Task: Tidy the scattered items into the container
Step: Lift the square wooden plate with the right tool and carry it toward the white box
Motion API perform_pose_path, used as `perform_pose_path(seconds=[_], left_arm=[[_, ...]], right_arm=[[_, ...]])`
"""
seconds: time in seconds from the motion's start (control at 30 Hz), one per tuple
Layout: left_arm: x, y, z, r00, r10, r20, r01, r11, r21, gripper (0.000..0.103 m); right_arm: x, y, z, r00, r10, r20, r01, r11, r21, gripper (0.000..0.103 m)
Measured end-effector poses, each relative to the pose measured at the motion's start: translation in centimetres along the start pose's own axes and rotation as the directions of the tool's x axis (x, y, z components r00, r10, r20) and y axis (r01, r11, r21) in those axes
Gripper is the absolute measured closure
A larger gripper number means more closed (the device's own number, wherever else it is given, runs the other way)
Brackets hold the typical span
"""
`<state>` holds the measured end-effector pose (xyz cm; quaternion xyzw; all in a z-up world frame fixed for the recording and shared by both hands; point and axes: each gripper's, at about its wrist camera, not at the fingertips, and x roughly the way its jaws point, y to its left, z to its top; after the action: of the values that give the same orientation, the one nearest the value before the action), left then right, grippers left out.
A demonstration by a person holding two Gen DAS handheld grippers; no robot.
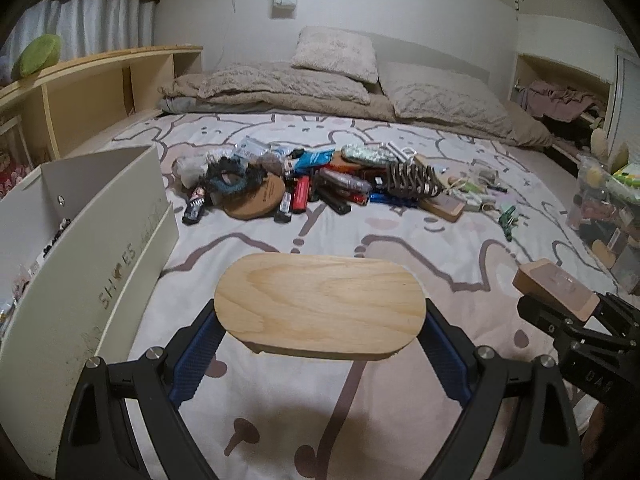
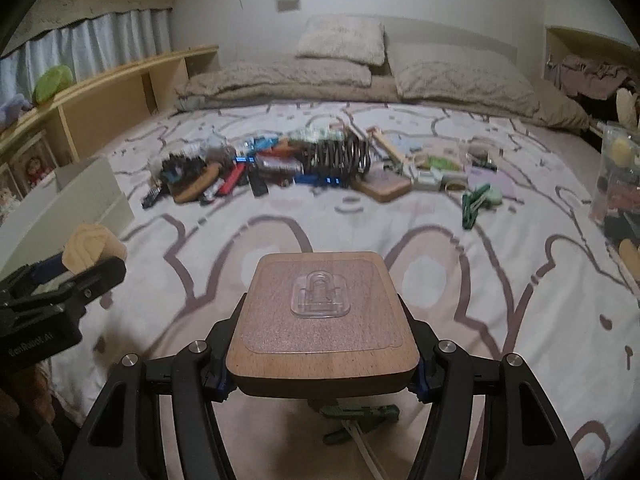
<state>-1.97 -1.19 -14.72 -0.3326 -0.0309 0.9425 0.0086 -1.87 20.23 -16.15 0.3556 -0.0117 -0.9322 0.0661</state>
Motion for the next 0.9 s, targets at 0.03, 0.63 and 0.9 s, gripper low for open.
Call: perform_pose_path(seconds=[0.03,0.63,0.9], left_arm=[[-0.2,0.0,0.1,1.0,0.0,0.006,0.0,1.0,0.001,0.009],[-4.2,0.9,2.9,0.991,-0.022,0.133,0.024,1.0,-0.012,0.009],[-5.9,1.9,4.2,0.983,-0.018,0.181,0.023,0.999,-0.026,0.009]], right_arm=[[-0.3,0.1,0.2,1.0,-0.001,0.012,0.002,1.0,-0.003,0.039],[-5.1,1.2,3.5,0.985,0.013,0.175,-0.009,1.0,-0.022,0.039],[-6.9,1.7,4.8,0.972,0.034,0.234,-0.029,0.999,-0.024,0.039]])
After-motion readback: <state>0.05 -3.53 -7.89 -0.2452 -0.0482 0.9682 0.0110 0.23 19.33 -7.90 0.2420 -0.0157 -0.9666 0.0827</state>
